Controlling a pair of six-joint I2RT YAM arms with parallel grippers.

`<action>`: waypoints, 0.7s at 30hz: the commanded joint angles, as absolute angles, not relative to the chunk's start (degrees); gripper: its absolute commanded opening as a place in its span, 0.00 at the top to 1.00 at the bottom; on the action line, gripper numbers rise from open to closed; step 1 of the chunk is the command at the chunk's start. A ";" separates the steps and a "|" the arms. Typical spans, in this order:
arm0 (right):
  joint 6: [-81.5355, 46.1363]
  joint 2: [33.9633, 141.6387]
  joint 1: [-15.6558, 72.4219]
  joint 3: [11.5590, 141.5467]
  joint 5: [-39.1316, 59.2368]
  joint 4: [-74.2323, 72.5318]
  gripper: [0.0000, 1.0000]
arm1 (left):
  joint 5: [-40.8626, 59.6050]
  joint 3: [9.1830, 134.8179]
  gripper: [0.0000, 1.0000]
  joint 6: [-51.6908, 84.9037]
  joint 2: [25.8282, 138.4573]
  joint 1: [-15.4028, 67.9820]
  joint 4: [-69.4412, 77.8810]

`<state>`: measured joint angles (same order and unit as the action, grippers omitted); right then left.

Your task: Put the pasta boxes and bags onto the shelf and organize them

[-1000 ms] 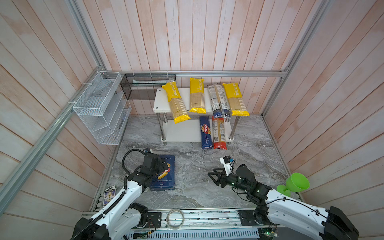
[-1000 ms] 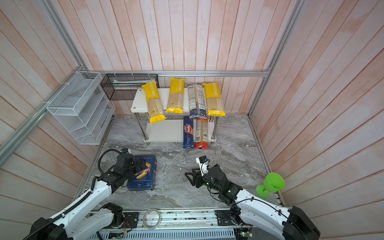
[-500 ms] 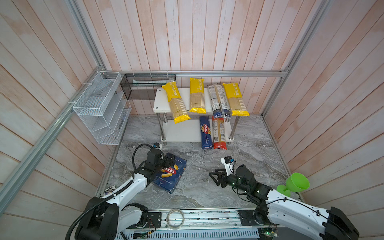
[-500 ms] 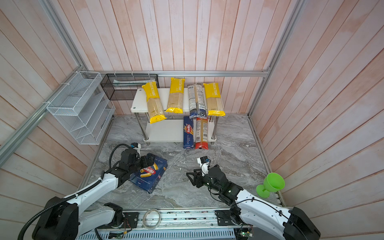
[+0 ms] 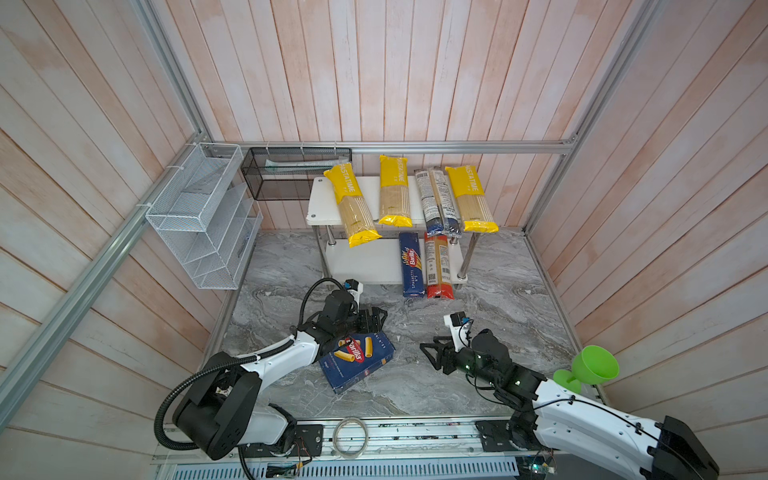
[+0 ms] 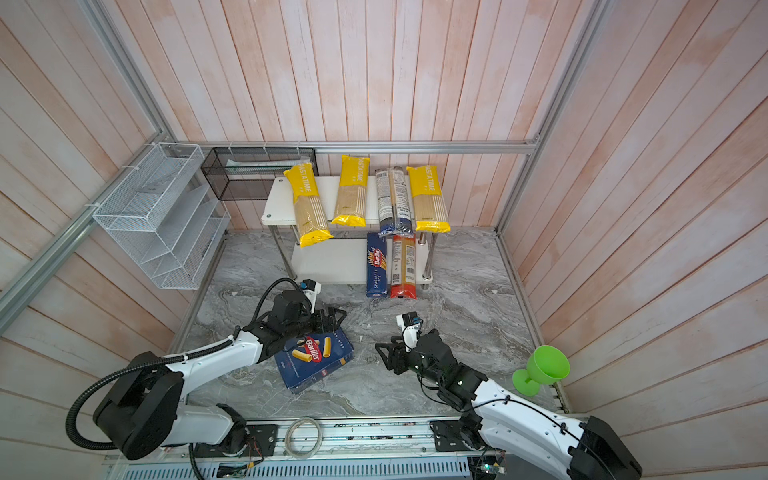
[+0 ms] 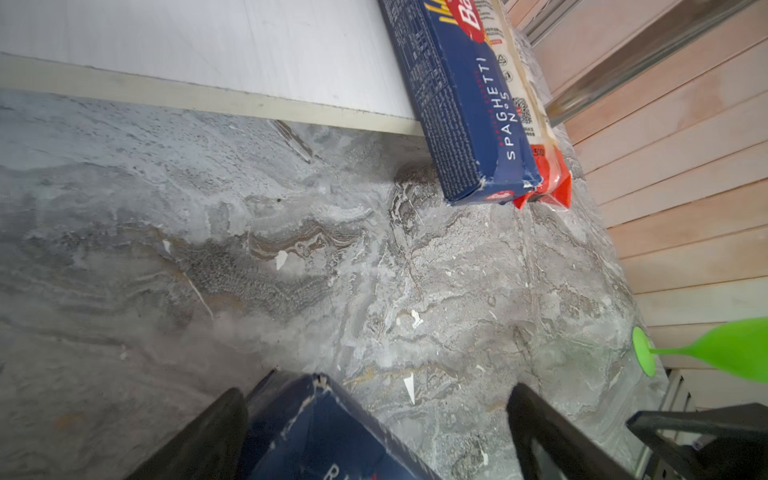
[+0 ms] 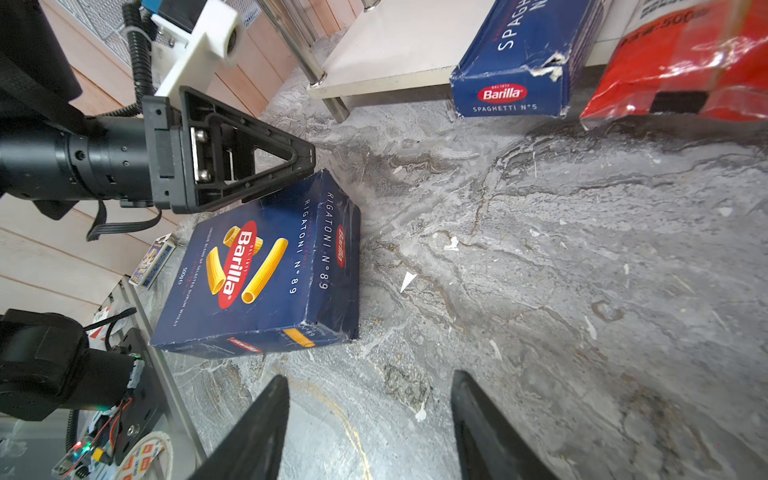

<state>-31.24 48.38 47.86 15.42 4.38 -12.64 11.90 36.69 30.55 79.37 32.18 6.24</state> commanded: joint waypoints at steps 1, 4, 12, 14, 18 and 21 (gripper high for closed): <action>-29.93 52.15 46.63 17.68 8.56 -16.62 0.38 | 10.43 39.72 0.00 30.71 78.51 33.05 0.17; -29.03 58.58 46.27 21.18 14.93 -18.61 0.38 | 2.38 43.65 0.01 32.19 72.39 32.99 -12.66; -27.04 73.13 46.35 29.15 28.87 -22.72 0.38 | -5.26 40.73 0.00 43.06 51.47 32.96 -35.75; -27.03 75.52 46.37 29.98 29.69 -24.16 0.38 | -4.27 38.33 0.00 47.00 47.46 33.02 -39.13; -26.12 79.85 46.33 32.55 31.38 -24.65 0.38 | -1.27 32.46 0.00 54.33 40.65 33.22 -40.09; -25.75 82.42 46.41 33.99 32.86 -25.77 0.38 | -2.92 30.56 0.01 56.35 37.19 33.55 -42.37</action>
